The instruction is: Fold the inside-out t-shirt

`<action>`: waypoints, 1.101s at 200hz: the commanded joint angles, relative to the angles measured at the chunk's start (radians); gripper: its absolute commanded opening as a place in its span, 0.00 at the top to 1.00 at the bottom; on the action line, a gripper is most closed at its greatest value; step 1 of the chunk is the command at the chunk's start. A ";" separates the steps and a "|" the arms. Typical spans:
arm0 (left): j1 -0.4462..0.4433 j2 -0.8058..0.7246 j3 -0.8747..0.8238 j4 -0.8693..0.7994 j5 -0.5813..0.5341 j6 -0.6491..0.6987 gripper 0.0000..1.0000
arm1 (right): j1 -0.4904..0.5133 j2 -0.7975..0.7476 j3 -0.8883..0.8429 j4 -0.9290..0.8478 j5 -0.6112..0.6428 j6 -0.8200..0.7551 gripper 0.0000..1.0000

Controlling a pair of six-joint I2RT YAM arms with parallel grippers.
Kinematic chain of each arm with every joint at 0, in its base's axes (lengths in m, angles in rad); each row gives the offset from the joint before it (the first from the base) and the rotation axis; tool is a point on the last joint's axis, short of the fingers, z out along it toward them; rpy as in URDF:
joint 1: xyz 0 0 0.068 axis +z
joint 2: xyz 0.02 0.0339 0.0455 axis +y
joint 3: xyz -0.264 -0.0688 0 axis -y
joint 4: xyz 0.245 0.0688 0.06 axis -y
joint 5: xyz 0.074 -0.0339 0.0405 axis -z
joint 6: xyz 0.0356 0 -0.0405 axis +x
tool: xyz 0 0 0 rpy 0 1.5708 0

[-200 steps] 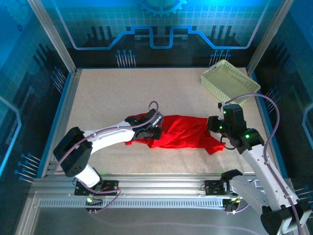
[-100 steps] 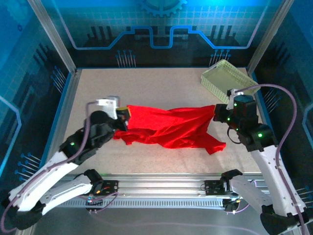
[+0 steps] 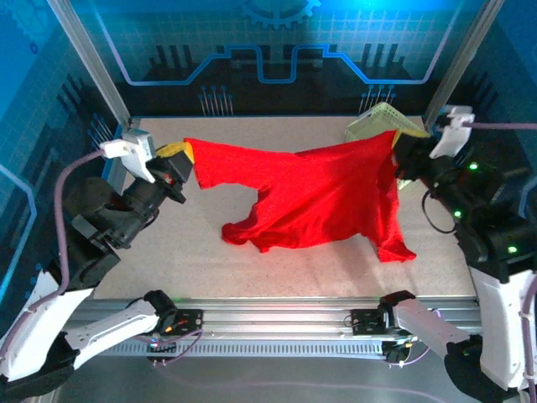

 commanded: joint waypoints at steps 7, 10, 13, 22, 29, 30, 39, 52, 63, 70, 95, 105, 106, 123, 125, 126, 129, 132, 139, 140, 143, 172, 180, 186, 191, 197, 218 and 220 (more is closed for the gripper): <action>0.006 0.016 0.125 0.016 -0.019 0.072 1.00 | -0.013 0.080 0.251 -0.037 -0.101 -0.036 1.00; 0.006 0.023 0.137 0.007 -0.044 0.077 1.00 | -0.014 0.094 0.270 -0.042 -0.111 -0.037 1.00; 0.006 0.030 0.151 -0.004 -0.071 0.085 1.00 | -0.014 0.109 0.290 -0.046 -0.119 -0.038 1.00; 0.006 0.058 0.185 -0.042 -0.162 0.106 1.00 | -0.012 0.150 0.326 -0.052 -0.142 -0.033 1.00; 0.005 0.084 0.201 -0.071 -0.247 0.122 1.00 | -0.014 0.181 0.333 -0.050 -0.160 -0.022 1.00; 0.006 0.087 0.202 -0.075 -0.260 0.125 1.00 | -0.013 0.185 0.333 -0.050 -0.163 -0.020 1.00; 0.006 0.118 0.198 -0.105 -0.371 0.133 1.00 | -0.008 0.222 0.319 -0.044 -0.192 -0.011 1.00; 0.016 0.146 0.152 -0.142 -0.477 0.124 1.00 | 0.020 0.268 0.266 -0.030 -0.197 -0.005 1.00; 0.041 0.149 0.082 -0.181 -0.524 0.074 1.00 | 0.065 0.297 0.192 -0.012 -0.173 -0.014 1.00; 0.071 0.143 0.031 -0.212 -0.529 0.019 1.00 | 0.102 0.316 0.139 0.004 -0.150 -0.028 1.00; 0.242 0.081 -0.187 -0.299 -0.443 -0.180 1.00 | 0.254 0.412 -0.013 0.046 -0.053 -0.072 1.00; 0.322 0.059 -0.272 -0.330 -0.401 -0.244 1.00 | 0.287 0.464 -0.068 0.068 -0.062 -0.063 1.00; 0.331 0.058 -0.279 -0.336 -0.399 -0.253 1.00 | 0.288 0.470 -0.072 0.071 -0.063 -0.062 1.00; 0.469 0.038 -0.396 -0.355 -0.294 -0.324 1.00 | 0.333 0.576 -0.125 0.095 -0.056 -0.058 0.74; 0.484 0.035 -0.406 -0.352 -0.281 -0.328 1.00 | 0.338 0.587 -0.124 0.092 -0.049 -0.059 0.69; 0.491 0.034 -0.413 -0.351 -0.276 -0.330 1.00 | 0.340 0.595 -0.124 0.089 -0.046 -0.060 0.67; 0.508 0.032 -0.431 -0.349 -0.258 -0.338 1.00 | 0.346 0.614 -0.123 0.081 -0.031 -0.061 0.61; 0.531 0.030 -0.448 -0.349 -0.242 -0.348 1.00 | 0.349 0.633 -0.118 0.070 -0.016 -0.064 0.56; 0.579 0.030 -0.479 -0.348 -0.203 -0.363 1.00 | 0.355 0.663 -0.110 0.042 0.027 -0.068 0.47; 0.586 0.030 -0.482 -0.348 -0.197 -0.365 1.00 | 0.354 0.667 -0.109 0.039 0.032 -0.069 0.46; 0.606 0.032 -0.491 -0.349 -0.181 -0.373 1.00 | 0.355 0.674 -0.110 0.029 0.053 -0.071 0.42; 0.758 0.063 -0.560 -0.329 -0.052 -0.410 1.00 | 0.314 0.624 -0.266 0.046 0.151 -0.102 0.29; 0.787 0.079 -0.571 -0.319 -0.026 -0.413 1.00 | 0.292 0.595 -0.338 0.075 0.137 -0.101 0.28; 0.808 0.091 -0.580 -0.310 -0.007 -0.417 1.00 | 0.271 0.578 -0.390 0.098 0.123 -0.094 0.27; 0.824 0.102 -0.587 -0.301 0.009 -0.418 1.00 | 0.253 0.571 -0.428 0.113 0.104 -0.089 0.27; 0.843 0.115 -0.595 -0.288 0.032 -0.420 1.00 | 0.230 0.570 -0.467 0.130 0.074 -0.083 0.27; 0.882 0.166 -0.619 -0.246 0.080 -0.429 1.00 | 0.197 0.619 -0.544 0.164 0.019 -0.086 0.28; 0.884 0.170 -0.620 -0.243 0.085 -0.429 1.00 | 0.198 0.625 -0.549 0.166 0.018 -0.088 0.27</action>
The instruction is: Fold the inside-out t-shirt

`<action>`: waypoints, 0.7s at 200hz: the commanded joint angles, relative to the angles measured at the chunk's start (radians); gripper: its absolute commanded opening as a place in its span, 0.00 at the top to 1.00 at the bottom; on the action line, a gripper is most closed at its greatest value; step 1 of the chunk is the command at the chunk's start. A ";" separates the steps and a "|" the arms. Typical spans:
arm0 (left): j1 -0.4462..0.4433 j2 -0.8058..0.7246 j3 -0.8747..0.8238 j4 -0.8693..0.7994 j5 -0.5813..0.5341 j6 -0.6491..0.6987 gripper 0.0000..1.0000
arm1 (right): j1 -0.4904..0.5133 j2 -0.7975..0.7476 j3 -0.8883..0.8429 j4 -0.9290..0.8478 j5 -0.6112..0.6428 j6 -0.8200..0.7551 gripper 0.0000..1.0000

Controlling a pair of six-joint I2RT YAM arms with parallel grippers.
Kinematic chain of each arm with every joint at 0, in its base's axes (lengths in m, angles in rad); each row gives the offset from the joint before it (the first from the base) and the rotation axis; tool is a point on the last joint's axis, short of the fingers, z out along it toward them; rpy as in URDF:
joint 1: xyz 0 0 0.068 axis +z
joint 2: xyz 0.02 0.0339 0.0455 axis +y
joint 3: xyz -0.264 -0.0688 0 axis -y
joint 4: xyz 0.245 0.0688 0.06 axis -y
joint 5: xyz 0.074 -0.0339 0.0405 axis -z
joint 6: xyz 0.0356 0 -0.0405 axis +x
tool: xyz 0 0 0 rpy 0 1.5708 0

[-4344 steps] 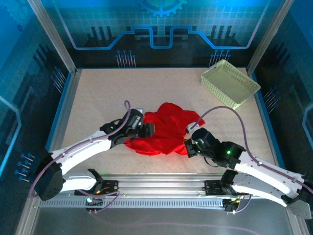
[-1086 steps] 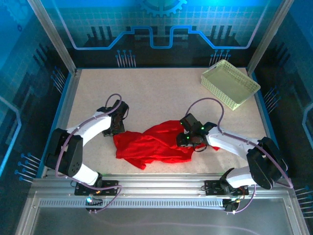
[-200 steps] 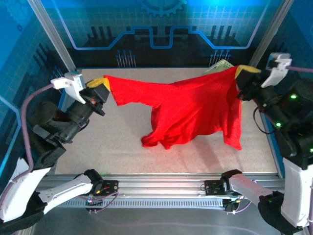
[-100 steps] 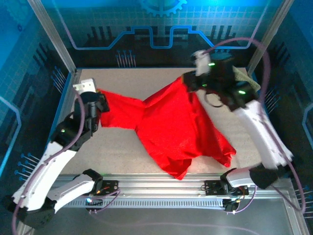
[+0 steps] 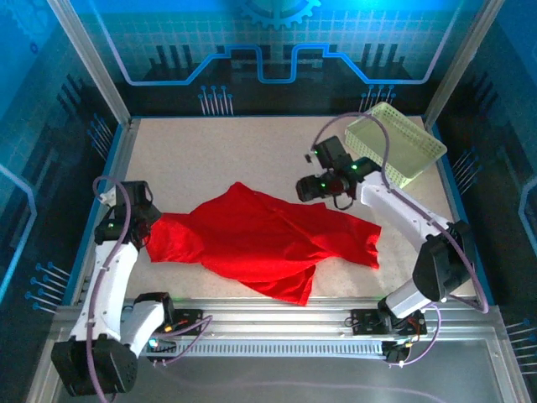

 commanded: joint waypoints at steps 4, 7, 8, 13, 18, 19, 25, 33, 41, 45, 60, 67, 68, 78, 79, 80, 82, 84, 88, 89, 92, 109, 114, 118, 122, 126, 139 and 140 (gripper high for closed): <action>0.046 0.052 -0.030 0.069 0.121 -0.036 1.00 | -0.026 0.050 -0.075 0.068 -0.048 -0.009 0.27; 0.050 0.058 -0.032 0.074 0.128 -0.036 1.00 | -0.024 0.056 -0.080 0.072 -0.045 -0.009 0.28; 0.052 0.060 -0.032 0.074 0.129 -0.037 1.00 | -0.024 0.060 -0.082 0.073 -0.044 -0.008 0.28; 0.059 0.067 -0.035 0.079 0.136 -0.038 1.00 | -0.023 0.076 -0.090 0.073 -0.035 -0.003 0.27; 0.065 0.072 -0.034 0.083 0.146 -0.039 1.00 | -0.022 0.090 -0.097 0.072 -0.023 0.003 0.27; 0.067 0.073 -0.035 0.083 0.148 -0.038 1.00 | -0.023 0.093 -0.099 0.072 -0.021 0.006 0.28; 0.074 0.075 -0.037 0.084 0.155 -0.038 1.00 | -0.022 0.109 -0.108 0.068 -0.001 0.016 0.28; 0.083 0.073 -0.040 0.086 0.159 -0.037 1.00 | -0.023 0.127 -0.117 0.062 0.028 0.028 0.27; 0.090 0.067 -0.043 0.085 0.159 -0.037 1.00 | -0.023 0.142 -0.126 0.054 0.058 0.039 0.28; 0.093 0.064 -0.047 0.087 0.160 -0.036 1.00 | -0.023 0.150 -0.130 0.049 0.071 0.044 0.28; 0.104 0.057 -0.051 0.088 0.162 -0.037 1.00 | -0.025 0.181 -0.135 0.028 0.106 0.060 0.29; 0.107 0.055 -0.052 0.089 0.160 -0.038 1.00 | -0.027 0.196 -0.136 0.024 0.108 0.063 0.33; 0.108 0.054 -0.052 0.089 0.159 -0.038 1.00 | -0.027 0.198 -0.136 0.024 0.108 0.064 0.33; 0.117 0.053 -0.053 0.092 0.159 -0.041 1.00 | -0.028 0.217 -0.133 0.018 0.106 0.070 0.42; 0.119 0.053 -0.053 0.093 0.159 -0.041 1.00 | -0.028 0.218 -0.132 0.017 0.105 0.069 0.43; 0.120 0.053 -0.054 0.093 0.160 -0.042 1.00 | -0.028 0.220 -0.132 0.017 0.104 0.070 0.44; 0.122 0.053 -0.053 0.094 0.161 -0.043 1.00 | -0.028 0.222 -0.131 0.017 0.104 0.070 0.46; 0.124 0.053 -0.053 0.096 0.161 -0.043 1.00 | -0.027 0.223 -0.131 0.018 0.103 0.070 0.49; 0.131 0.054 -0.053 0.099 0.165 -0.044 1.00 | -0.028 0.225 -0.131 0.019 0.102 0.072 0.55; 0.132 0.055 -0.054 0.099 0.166 -0.044 1.00 | -0.028 0.223 -0.131 0.019 0.103 0.072 0.56; 0.137 0.056 -0.052 0.100 0.168 -0.044 1.00 | -0.029 0.222 -0.129 0.019 0.109 0.074 0.60; 0.169 0.065 -0.045 0.104 0.178 -0.053 1.00 | -0.040 0.196 -0.111 0.016 0.146 0.078 0.83; 0.177 0.065 -0.045 0.107 0.176 -0.054 1.00 | -0.049 0.189 -0.101 0.015 0.152 0.077 0.87; 0.184 0.063 -0.043 0.110 0.172 -0.056 1.00 | -0.059 0.183 -0.091 0.014 0.151 0.075 0.90; 0.190 0.062 -0.046 0.113 0.168 -0.057 1.00 | -0.071 0.178 -0.078 0.011 0.149 0.074 0.93; 0.197 0.062 -0.048 0.117 0.168 -0.061 1.00 | -0.083 0.178 -0.064 0.010 0.143 0.072 0.96; 0.224 0.054 -0.054 0.126 0.167 -0.072 1.00 | -0.123 0.198 -0.003 -0.004 0.137 0.068 1.00; 0.226 0.054 -0.054 0.127 0.167 -0.072 1.00 | -0.125 0.201 0.001 -0.005 0.138 0.068 1.00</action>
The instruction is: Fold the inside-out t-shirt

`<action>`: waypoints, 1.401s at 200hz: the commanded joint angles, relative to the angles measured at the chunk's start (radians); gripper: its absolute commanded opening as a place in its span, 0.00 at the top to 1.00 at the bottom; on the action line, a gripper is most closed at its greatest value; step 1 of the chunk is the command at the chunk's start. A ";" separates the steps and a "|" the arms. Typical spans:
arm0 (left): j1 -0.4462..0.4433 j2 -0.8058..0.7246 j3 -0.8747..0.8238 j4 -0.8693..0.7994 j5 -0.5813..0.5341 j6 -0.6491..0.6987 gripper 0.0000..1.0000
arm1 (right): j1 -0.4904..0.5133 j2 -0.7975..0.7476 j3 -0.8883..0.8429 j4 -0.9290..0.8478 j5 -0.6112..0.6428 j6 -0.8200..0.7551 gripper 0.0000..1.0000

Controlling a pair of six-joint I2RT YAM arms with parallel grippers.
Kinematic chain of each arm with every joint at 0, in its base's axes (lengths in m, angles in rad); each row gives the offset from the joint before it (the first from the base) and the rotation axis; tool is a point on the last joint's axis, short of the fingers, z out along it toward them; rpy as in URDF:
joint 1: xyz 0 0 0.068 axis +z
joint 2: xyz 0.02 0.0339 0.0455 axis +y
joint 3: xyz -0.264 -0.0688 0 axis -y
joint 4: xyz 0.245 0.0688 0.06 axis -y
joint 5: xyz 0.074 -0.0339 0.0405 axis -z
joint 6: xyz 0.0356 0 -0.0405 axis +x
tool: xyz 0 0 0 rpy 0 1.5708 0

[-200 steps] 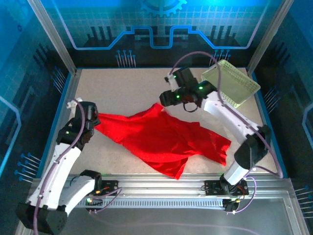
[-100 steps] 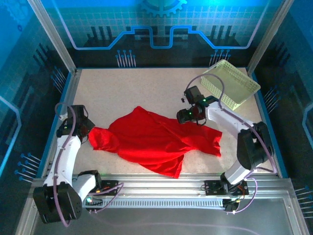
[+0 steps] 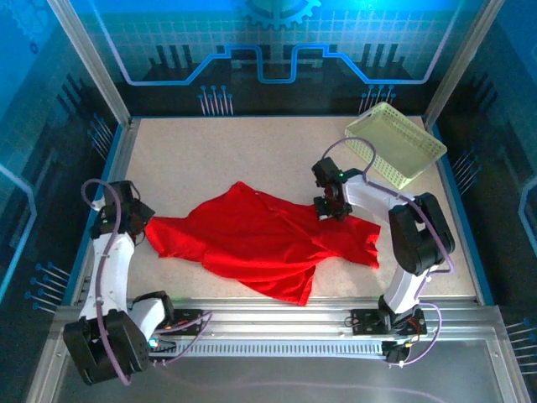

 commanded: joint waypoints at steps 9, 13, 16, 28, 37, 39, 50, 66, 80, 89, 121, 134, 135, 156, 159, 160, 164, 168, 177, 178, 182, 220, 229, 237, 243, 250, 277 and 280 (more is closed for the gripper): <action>0.060 -0.022 -0.022 0.036 0.004 -0.039 1.00 | -0.092 0.013 0.153 -0.038 0.033 0.001 1.00; 0.066 -0.023 -0.023 0.036 0.002 -0.041 1.00 | -0.102 0.029 0.175 -0.047 0.036 0.002 1.00; 0.072 -0.025 -0.023 0.036 0.000 -0.042 1.00 | -0.110 0.040 0.191 -0.052 0.037 0.003 0.99; 0.100 -0.027 -0.024 0.029 -0.008 -0.043 1.00 | -0.136 0.080 0.257 -0.074 0.041 0.005 0.98; 0.123 -0.034 -0.028 0.025 -0.010 -0.044 1.00 | -0.149 0.103 0.293 -0.081 0.049 0.002 0.97; 0.130 -0.035 -0.030 0.025 -0.010 -0.045 1.00 | -0.153 0.109 0.304 -0.083 0.054 0.001 0.96; 0.164 -0.048 -0.045 0.033 -0.003 -0.048 1.00 | -0.169 0.130 0.342 -0.091 0.065 0.001 0.90; 0.203 -0.055 -0.064 0.047 0.015 -0.055 1.00 | -0.190 0.162 0.384 -0.105 0.061 -0.007 0.63; 0.214 -0.037 -0.065 0.061 0.037 -0.055 1.00 | -0.193 0.177 0.403 -0.115 0.052 -0.031 0.47; 0.215 -0.015 -0.057 0.063 0.056 -0.051 1.00 | -0.187 0.164 0.394 -0.113 0.055 -0.044 0.43; 0.215 0.062 -0.037 0.078 0.129 -0.040 1.00 | -0.109 0.019 0.258 -0.041 -0.001 -0.133 0.37; 0.215 0.067 -0.042 0.089 0.136 -0.041 1.00 | -0.053 -0.022 0.206 -0.018 -0.042 -0.176 0.36; 0.215 0.067 -0.043 0.090 0.137 -0.041 1.00 | -0.047 -0.024 0.203 -0.016 -0.043 -0.179 0.36; 0.216 0.066 -0.043 0.093 0.141 -0.043 1.00 | 0.047 -0.028 0.157 -0.007 -0.068 -0.223 0.33; 0.215 0.065 -0.043 0.093 0.141 -0.043 1.00 | 0.058 -0.025 0.154 -0.007 -0.065 -0.224 0.33; 0.216 0.065 -0.044 0.093 0.141 -0.042 1.00 | 0.062 -0.025 0.153 -0.007 -0.064 -0.225 0.33; 0.215 0.064 -0.043 0.093 0.141 -0.043 1.00 | 0.074 -0.019 0.148 -0.005 -0.062 -0.227 0.32; 0.215 0.064 -0.044 0.091 0.140 -0.043 1.00 | 0.084 -0.012 0.146 -0.004 -0.062 -0.229 0.32; 0.216 0.061 -0.043 0.089 0.139 -0.043 1.00 | 0.099 0.008 0.145 -0.002 -0.062 -0.231 0.31; 0.216 0.062 -0.043 0.089 0.138 -0.043 1.00 | 0.100 0.011 0.145 -0.002 -0.061 -0.231 0.31; 0.216 0.059 -0.045 0.088 0.137 -0.043 1.00 | 0.104 0.021 0.149 -0.003 -0.058 -0.232 0.32; 0.215 0.043 -0.051 0.085 0.118 -0.044 1.00 | 0.098 0.129 0.199 -0.038 0.099 -0.204 0.49; 0.215 0.039 -0.054 0.085 0.113 -0.045 1.00 | 0.088 0.136 0.210 -0.044 0.138 -0.196 0.58; 0.217 0.035 -0.058 0.085 0.111 -0.047 1.00 | 0.079 0.137 0.215 -0.043 0.176 -0.193 0.69; 0.219 0.032 -0.059 0.085 0.110 -0.047 1.00 | 0.071 0.135 0.221 -0.043 0.191 -0.191 0.77; 0.219 0.029 -0.060 0.085 0.107 -0.049 1.00 | 0.060 0.126 0.226 -0.040 0.195 -0.186 0.86; 0.229 0.008 -0.066 0.076 0.092 -0.054 1.00 | 0.024 0.051 0.234 -0.018 0.207 -0.161 0.97; 0.229 0.004 -0.067 0.076 0.089 -0.054 1.00 | 0.020 0.042 0.234 -0.017 0.213 -0.158 0.97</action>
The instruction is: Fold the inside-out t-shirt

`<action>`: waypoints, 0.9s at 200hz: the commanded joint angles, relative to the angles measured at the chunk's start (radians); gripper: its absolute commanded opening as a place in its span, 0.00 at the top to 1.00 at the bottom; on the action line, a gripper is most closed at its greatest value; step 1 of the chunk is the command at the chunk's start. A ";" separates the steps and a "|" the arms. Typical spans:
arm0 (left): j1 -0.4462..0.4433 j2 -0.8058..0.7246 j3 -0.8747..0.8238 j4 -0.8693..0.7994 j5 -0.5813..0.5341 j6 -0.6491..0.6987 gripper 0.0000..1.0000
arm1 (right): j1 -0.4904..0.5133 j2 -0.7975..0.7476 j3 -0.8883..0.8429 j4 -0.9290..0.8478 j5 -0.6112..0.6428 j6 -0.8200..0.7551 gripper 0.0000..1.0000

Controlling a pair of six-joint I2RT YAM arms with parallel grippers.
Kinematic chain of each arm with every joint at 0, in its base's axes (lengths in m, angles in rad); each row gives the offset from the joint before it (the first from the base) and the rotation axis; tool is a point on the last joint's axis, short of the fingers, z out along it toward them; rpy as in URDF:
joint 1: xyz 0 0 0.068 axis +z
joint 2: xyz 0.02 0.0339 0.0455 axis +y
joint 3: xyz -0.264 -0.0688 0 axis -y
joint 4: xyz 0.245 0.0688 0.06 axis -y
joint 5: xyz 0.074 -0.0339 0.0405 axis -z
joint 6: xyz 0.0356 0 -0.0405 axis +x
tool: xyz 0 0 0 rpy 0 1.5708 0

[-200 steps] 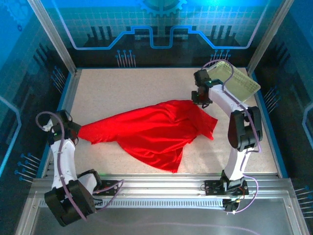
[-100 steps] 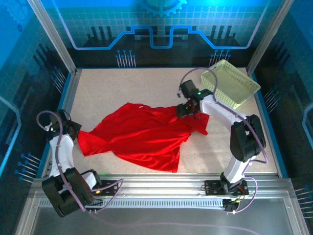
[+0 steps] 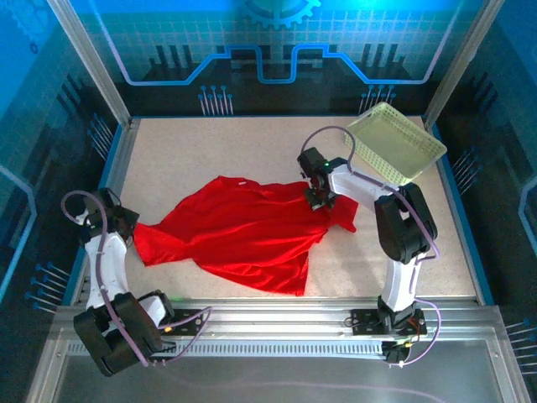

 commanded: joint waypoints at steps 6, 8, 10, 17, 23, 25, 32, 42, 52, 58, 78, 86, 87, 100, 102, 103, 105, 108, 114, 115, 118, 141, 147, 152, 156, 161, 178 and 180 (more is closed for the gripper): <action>0.019 -0.038 -0.018 -0.001 -0.026 -0.021 1.00 | -0.043 -0.105 0.042 0.009 0.083 0.035 0.98; 0.020 -0.041 -0.018 -0.002 -0.028 -0.021 1.00 | -0.047 -0.109 0.042 0.008 0.087 0.038 0.98; 0.020 -0.043 -0.019 -0.002 -0.029 -0.021 1.00 | -0.051 -0.115 0.043 0.008 0.090 0.042 0.98; 0.020 -0.048 -0.022 -0.004 -0.034 -0.021 1.00 | -0.064 -0.130 0.042 0.002 0.099 0.055 0.98; 0.024 -0.053 -0.025 -0.007 -0.039 -0.023 1.00 | -0.074 -0.140 0.038 -0.005 0.102 0.063 0.98; 0.024 -0.054 -0.025 -0.006 -0.041 -0.024 1.00 | -0.077 -0.143 0.036 -0.008 0.104 0.066 0.98; 0.027 -0.060 -0.030 -0.007 -0.042 -0.026 1.00 | -0.086 -0.155 0.026 -0.017 0.112 0.080 0.98; 0.032 -0.067 -0.037 -0.007 -0.046 -0.030 1.00 | -0.090 -0.175 -0.002 -0.028 0.115 0.092 0.96; 0.036 -0.075 -0.044 -0.004 -0.048 -0.031 1.00 | -0.084 -0.200 -0.044 -0.029 0.094 0.090 0.92; 0.039 -0.077 -0.049 -0.003 -0.048 -0.034 1.00 | -0.074 -0.216 -0.073 -0.030 0.093 0.096 0.91; 0.058 -0.081 -0.065 0.006 -0.043 -0.043 1.00 | -0.035 -0.272 -0.169 -0.055 0.092 0.151 0.86; 0.065 -0.081 -0.068 0.008 -0.040 -0.045 1.00 | -0.026 -0.290 -0.205 -0.077 0.068 0.184 0.85; 0.066 -0.080 -0.068 0.008 -0.039 -0.046 1.00 | -0.024 -0.292 -0.208 -0.079 0.062 0.187 0.85; 0.075 -0.078 -0.070 0.012 -0.035 -0.052 1.00 | -0.005 -0.322 -0.270 -0.091 -0.010 0.218 0.78; 0.077 -0.078 -0.070 0.013 -0.034 -0.052 1.00 | -0.002 -0.326 -0.279 -0.091 -0.023 0.219 0.76; 0.077 -0.078 -0.070 0.014 -0.033 -0.052 1.00 | -0.001 -0.327 -0.282 -0.090 -0.033 0.220 0.75; 0.078 -0.078 -0.071 0.015 -0.032 -0.053 1.00 | 0.003 -0.331 -0.291 -0.090 -0.048 0.222 0.73; 0.079 -0.078 -0.072 0.017 -0.031 -0.053 1.00 | 0.007 -0.334 -0.303 -0.089 -0.071 0.224 0.71; 0.079 -0.077 -0.072 0.018 -0.031 -0.055 1.00 | 0.013 -0.336 -0.320 -0.092 -0.117 0.230 0.67; 0.079 -0.077 -0.072 0.018 -0.031 -0.055 1.00 | 0.013 -0.336 -0.322 -0.093 -0.124 0.231 0.66; 0.079 -0.076 -0.072 0.017 -0.030 -0.055 1.00 | 0.015 -0.336 -0.328 -0.095 -0.138 0.234 0.65; 0.080 -0.076 -0.072 0.019 -0.029 -0.057 1.00 | -0.002 -0.388 -0.347 -0.083 -0.164 0.229 0.54; 0.080 -0.075 -0.072 0.019 -0.027 -0.057 1.00 | -0.017 -0.411 -0.338 -0.076 -0.172 0.222 0.52; 0.081 -0.075 -0.072 0.019 -0.025 -0.057 1.00 | -0.032 -0.427 -0.325 -0.071 -0.183 0.214 0.50; 0.081 -0.075 -0.072 0.018 -0.025 -0.057 1.00 | -0.041 -0.437 -0.312 -0.066 -0.191 0.208 0.48; 0.081 -0.073 -0.072 0.019 -0.023 -0.057 1.00 | -0.053 -0.449 -0.297 -0.059 -0.198 0.197 0.44; 0.082 -0.072 -0.069 0.017 -0.019 -0.059 1.00 | -0.070 -0.439 -0.217 -0.047 -0.214 0.170 0.35; 0.082 -0.071 -0.069 0.017 -0.019 -0.058 1.00 | -0.070 -0.433 -0.207 -0.047 -0.216 0.167 0.34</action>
